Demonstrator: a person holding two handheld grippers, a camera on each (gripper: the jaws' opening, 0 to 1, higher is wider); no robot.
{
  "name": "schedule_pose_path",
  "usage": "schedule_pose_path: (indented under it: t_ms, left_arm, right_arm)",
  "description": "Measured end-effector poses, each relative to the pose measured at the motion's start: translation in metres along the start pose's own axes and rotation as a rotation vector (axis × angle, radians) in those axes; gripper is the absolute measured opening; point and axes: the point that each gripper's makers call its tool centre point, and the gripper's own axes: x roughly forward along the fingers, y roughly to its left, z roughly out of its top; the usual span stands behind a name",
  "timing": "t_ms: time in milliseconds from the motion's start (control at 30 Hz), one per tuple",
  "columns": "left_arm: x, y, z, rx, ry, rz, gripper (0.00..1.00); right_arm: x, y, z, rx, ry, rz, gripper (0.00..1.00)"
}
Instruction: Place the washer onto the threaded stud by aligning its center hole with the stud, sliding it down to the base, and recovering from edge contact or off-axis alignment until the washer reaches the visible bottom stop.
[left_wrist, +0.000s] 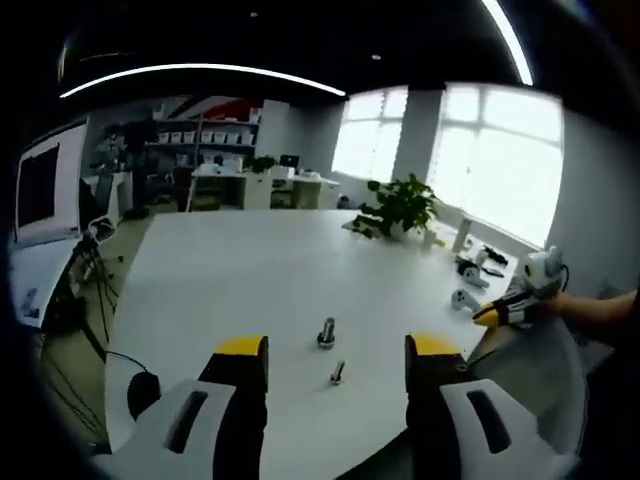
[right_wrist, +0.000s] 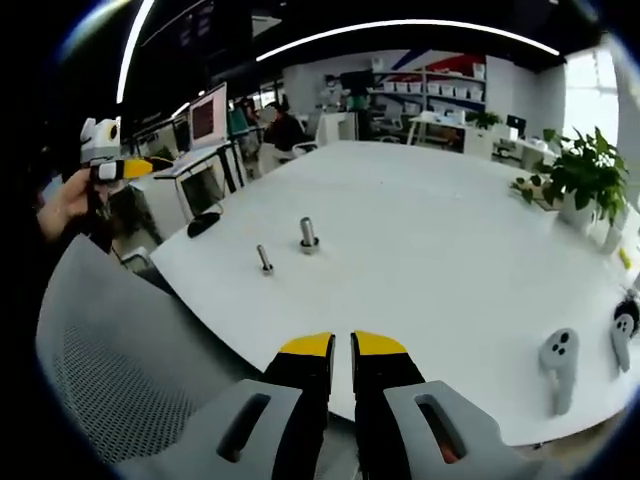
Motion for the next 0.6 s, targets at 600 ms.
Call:
schedule_pose_path:
  t_ms: [600]
  left_arm:
    - [-0.011, -0.015, -0.011, 0.088, -0.052, 0.246, 0.82]
  right_arm:
    - [-0.003, 0.009, -0.005, -0.043, 0.022, 0.016, 0.09]
